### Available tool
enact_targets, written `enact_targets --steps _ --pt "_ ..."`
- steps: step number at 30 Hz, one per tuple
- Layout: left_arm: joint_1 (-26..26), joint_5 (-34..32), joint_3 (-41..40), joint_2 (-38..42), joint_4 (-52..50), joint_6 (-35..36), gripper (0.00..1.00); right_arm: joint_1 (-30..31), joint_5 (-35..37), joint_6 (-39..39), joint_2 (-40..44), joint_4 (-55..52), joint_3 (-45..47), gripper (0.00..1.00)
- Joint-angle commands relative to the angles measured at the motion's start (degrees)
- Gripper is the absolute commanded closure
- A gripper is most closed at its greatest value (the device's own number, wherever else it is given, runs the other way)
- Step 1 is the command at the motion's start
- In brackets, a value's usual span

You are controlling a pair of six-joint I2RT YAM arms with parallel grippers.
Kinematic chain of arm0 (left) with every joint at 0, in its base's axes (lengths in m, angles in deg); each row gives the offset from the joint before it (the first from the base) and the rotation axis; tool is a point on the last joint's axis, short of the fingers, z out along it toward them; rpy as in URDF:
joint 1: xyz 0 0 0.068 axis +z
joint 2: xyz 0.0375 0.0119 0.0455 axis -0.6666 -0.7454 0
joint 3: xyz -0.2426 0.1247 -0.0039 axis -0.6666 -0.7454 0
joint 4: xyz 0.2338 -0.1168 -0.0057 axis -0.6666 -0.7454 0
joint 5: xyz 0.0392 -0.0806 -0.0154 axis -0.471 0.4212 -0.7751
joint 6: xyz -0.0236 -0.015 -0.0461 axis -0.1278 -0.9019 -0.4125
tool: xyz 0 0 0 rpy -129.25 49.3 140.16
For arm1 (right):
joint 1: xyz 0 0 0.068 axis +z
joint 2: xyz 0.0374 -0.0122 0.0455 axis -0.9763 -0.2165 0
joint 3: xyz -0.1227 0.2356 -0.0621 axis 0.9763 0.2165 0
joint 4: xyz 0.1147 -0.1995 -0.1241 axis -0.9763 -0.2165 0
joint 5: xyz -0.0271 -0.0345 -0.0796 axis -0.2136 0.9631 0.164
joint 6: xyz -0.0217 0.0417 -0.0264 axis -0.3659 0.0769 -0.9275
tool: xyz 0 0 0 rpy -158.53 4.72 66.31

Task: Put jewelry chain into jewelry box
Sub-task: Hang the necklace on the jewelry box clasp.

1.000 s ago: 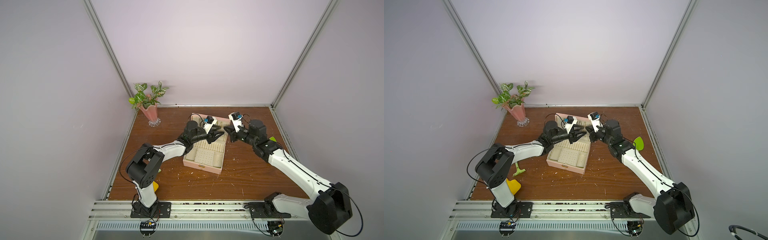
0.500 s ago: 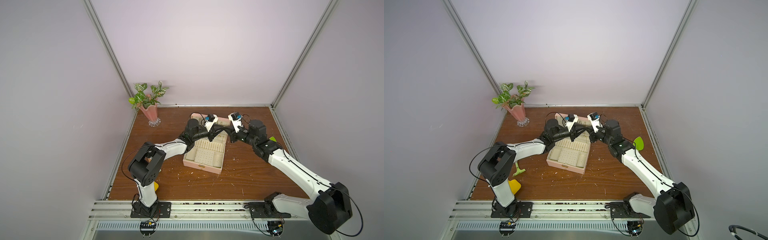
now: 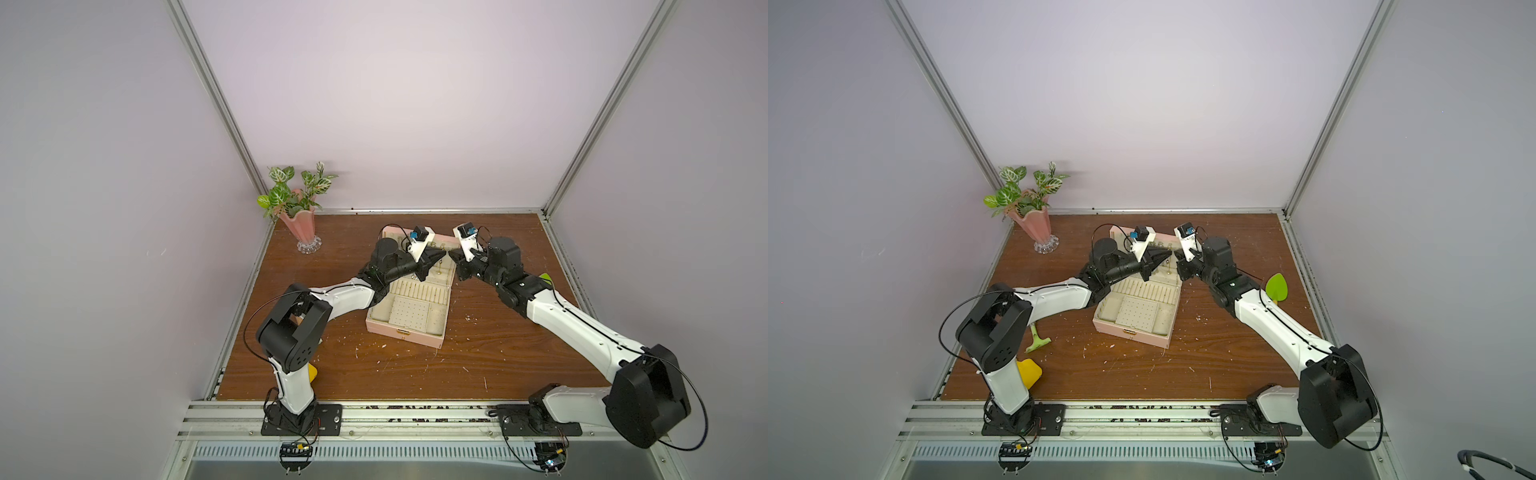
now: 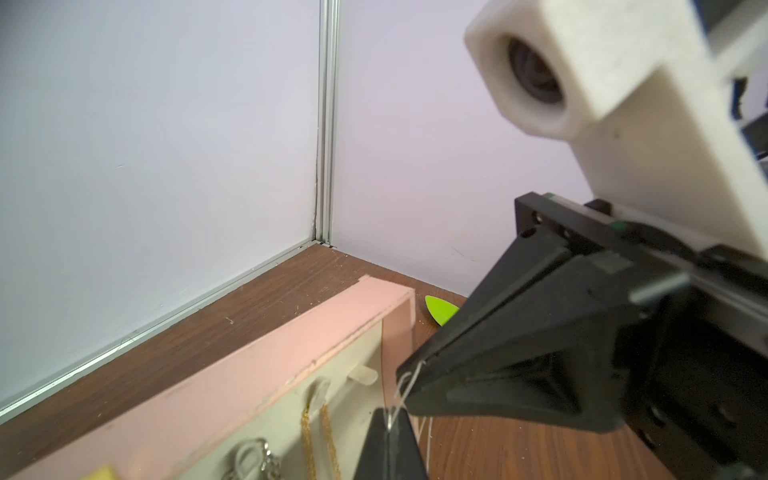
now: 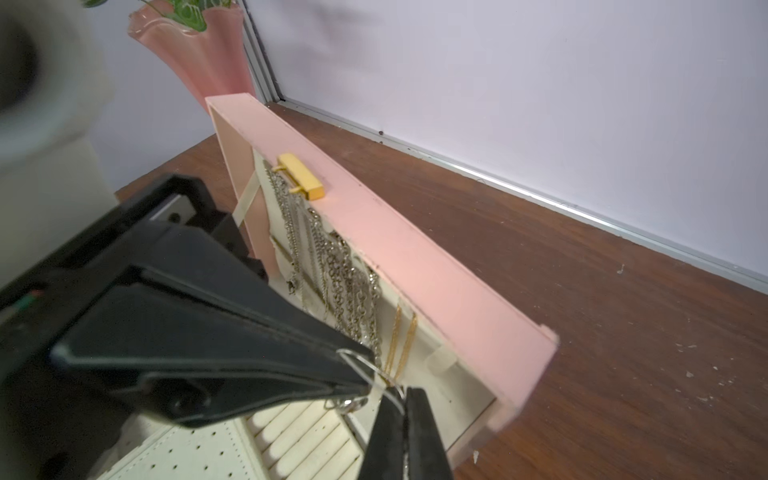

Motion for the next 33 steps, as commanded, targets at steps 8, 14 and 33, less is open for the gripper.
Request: enact_targets --steps 8,14,33 --pt "-0.7 -5.0 3.9 -1.4 -3.4 -0.8 0.96 0.0 4.4 -2.8 -0.3 3.8 -3.7 0.89" --pt "-0.8 -4.9 4.8 -2.2 -3.8 -1.1 0.96 0.1 4.8 -3.6 -1.6 4.3 -4.7 0.88" --pt "-1.5 -3.9 5.0 0.9 -8.3 3.5 0.99 1.0 6.4 -2.7 3.4 5.6 -0.1 0.83"
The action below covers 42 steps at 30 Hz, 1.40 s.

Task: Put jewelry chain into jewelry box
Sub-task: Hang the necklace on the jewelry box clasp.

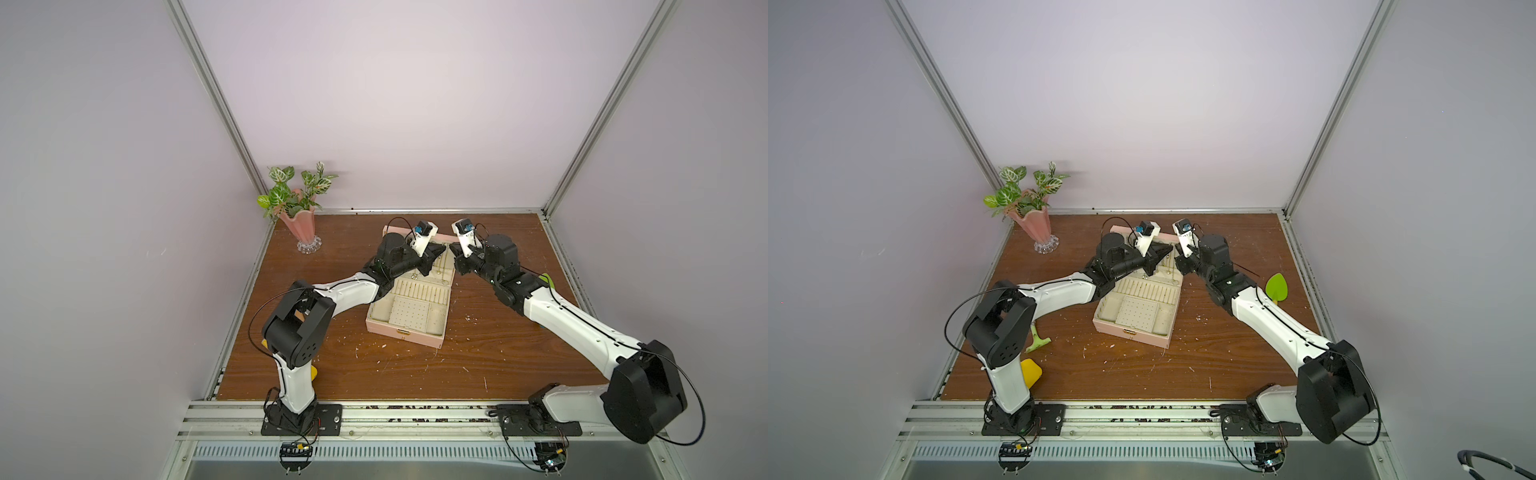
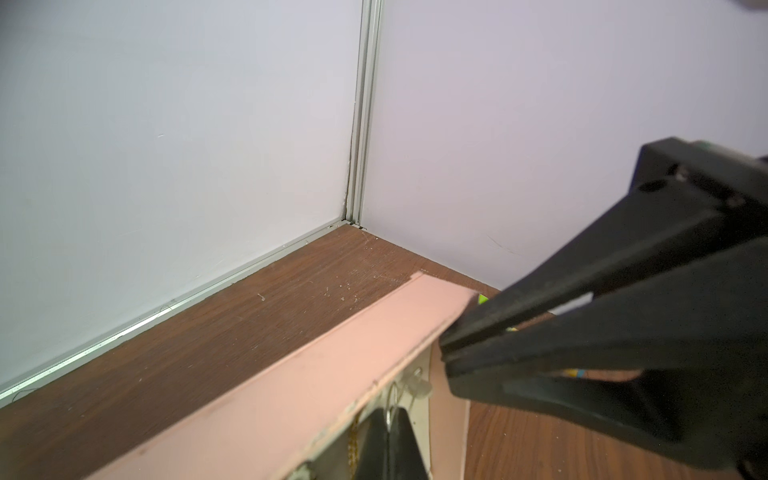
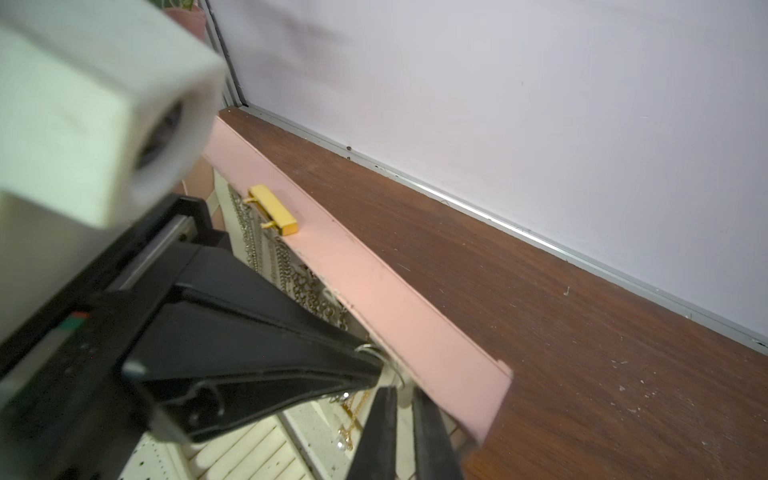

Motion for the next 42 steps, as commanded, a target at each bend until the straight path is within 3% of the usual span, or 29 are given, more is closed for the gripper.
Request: enact_targets --steps 1,11,42 --pt "-0.7 0.7 -0.2 3.3 -1.7 2.4 0.99 -0.1 0.3 1.3 4.3 3.7 1.3 0.81" --pt "-2.0 1.9 0.8 5.4 -7.7 6.6 0.99 -0.2 -0.3 3.9 10.0 4.3 6.5 0.71" --pt "-3.1 -6.3 8.7 0.1 -13.5 5.4 0.99 -0.2 -4.3 5.2 10.6 6.2 9.4 0.70"
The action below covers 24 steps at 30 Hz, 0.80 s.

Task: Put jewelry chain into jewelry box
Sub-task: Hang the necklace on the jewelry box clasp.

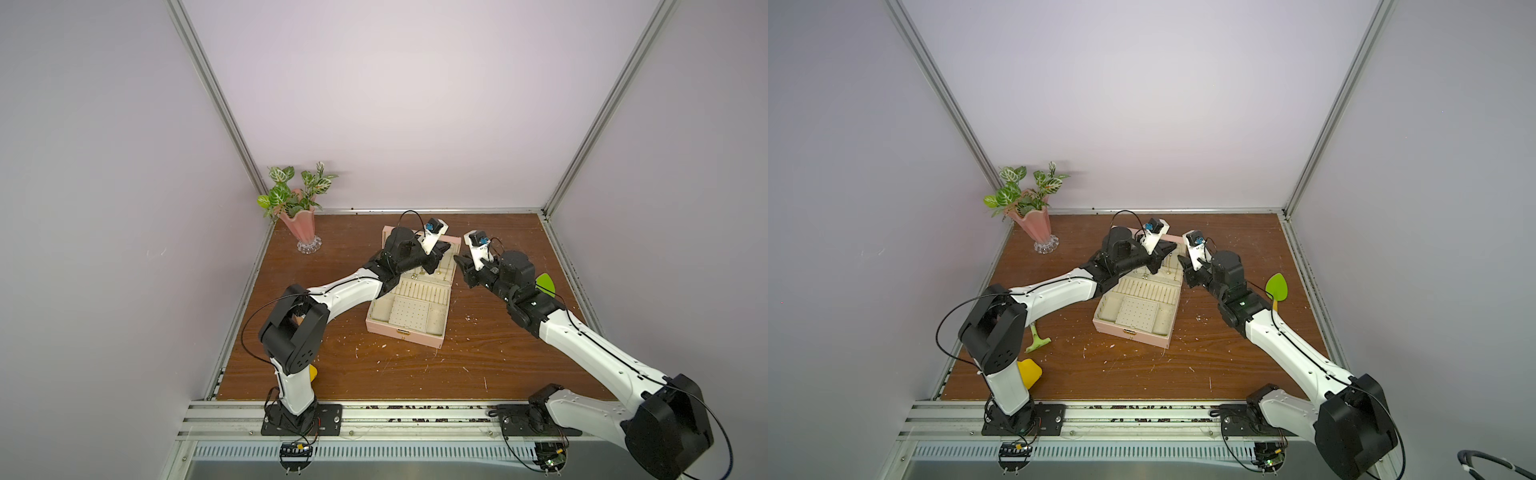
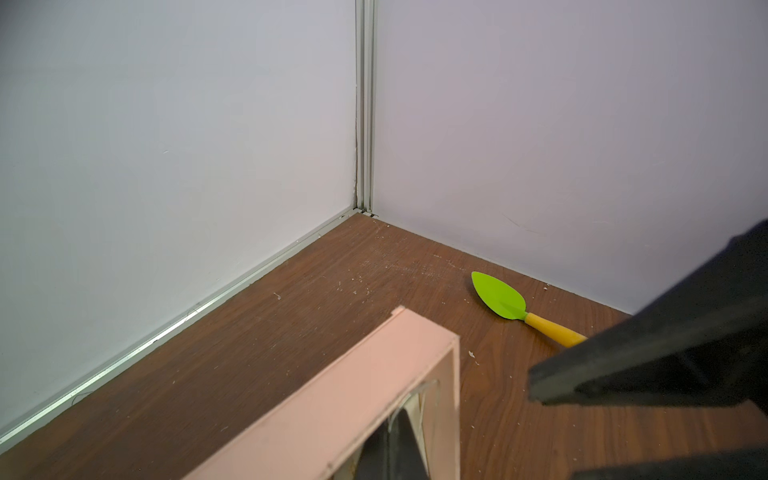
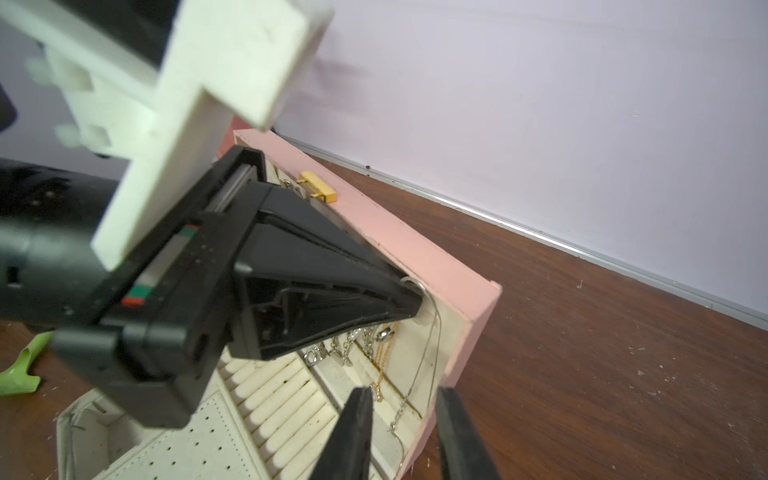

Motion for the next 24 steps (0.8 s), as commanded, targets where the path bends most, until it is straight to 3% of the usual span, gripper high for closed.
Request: enact_targets --steps 1,18,24 --pt "-0.5 -1.1 2.5 -1.4 -1.3 -0.4 0.99 -0.2 -1.1 1.2 0.8 2.6 0.2 0.70" --pt "-0.5 -5.3 2.4 -1.7 -4.2 -2.0 0.98 -0.2 -0.7 1.5 0.8 2.8 0.1 0.70" --pt "-0.5 -6.5 2.5 -1.9 -5.4 -2.9 0.91 -0.2 -0.8 1.6 1.0 2.9 0.0 0.70"
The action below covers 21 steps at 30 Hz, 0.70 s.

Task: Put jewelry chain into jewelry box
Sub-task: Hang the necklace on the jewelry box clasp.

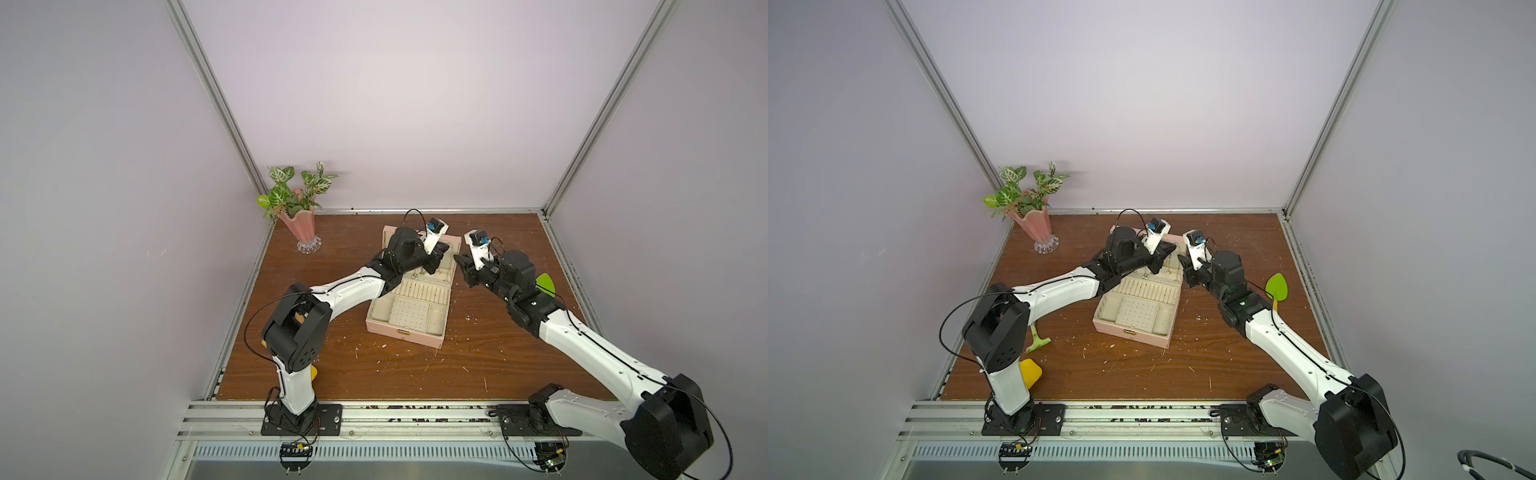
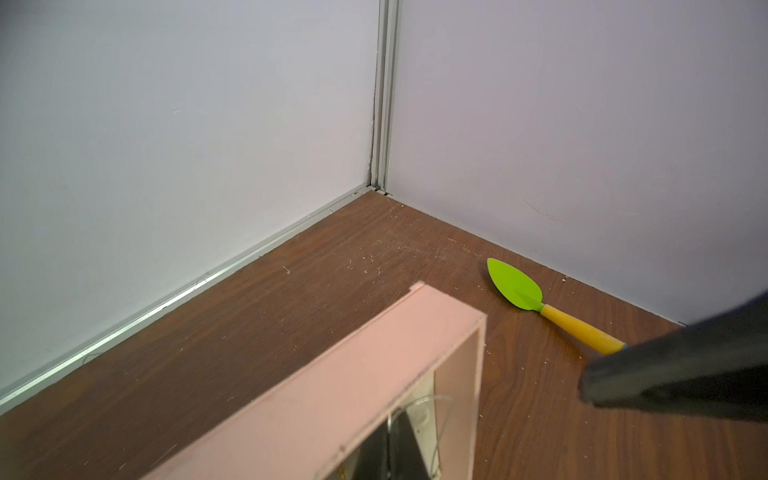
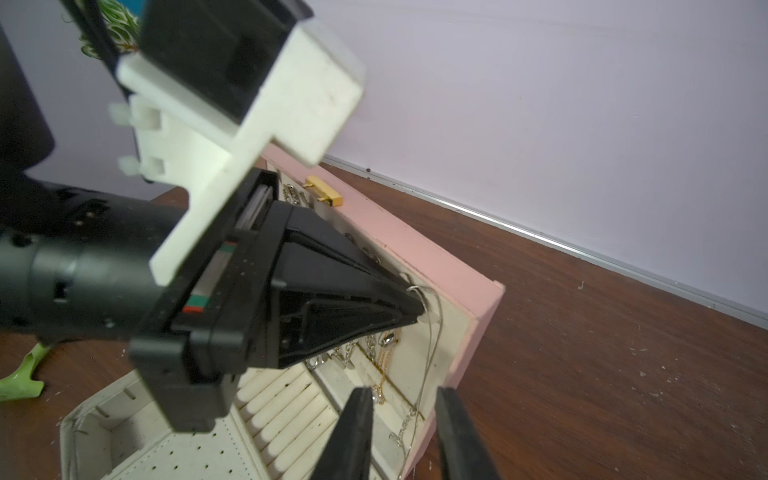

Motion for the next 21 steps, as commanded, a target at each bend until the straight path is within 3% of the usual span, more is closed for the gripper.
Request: enact_targets --steps 1,16,21 --pt "-0.4 -2.1 1.4 -1.1 -1.5 -1.0 0.90 -0.2 -0.8 1.1 1.1 2.5 0.0 0.70" --pt "-0.4 -2.0 0.6 -0.6 0.0 -1.5 0.84 -0.2 -0.8 1.0 1.3 2.5 0.1 0.70" --pt "-0.4 2.2 -4.5 4.0 4.1 -0.1 0.75 -0.3 0.9 -2.3 2.9 0.1 -1.1 0.66"
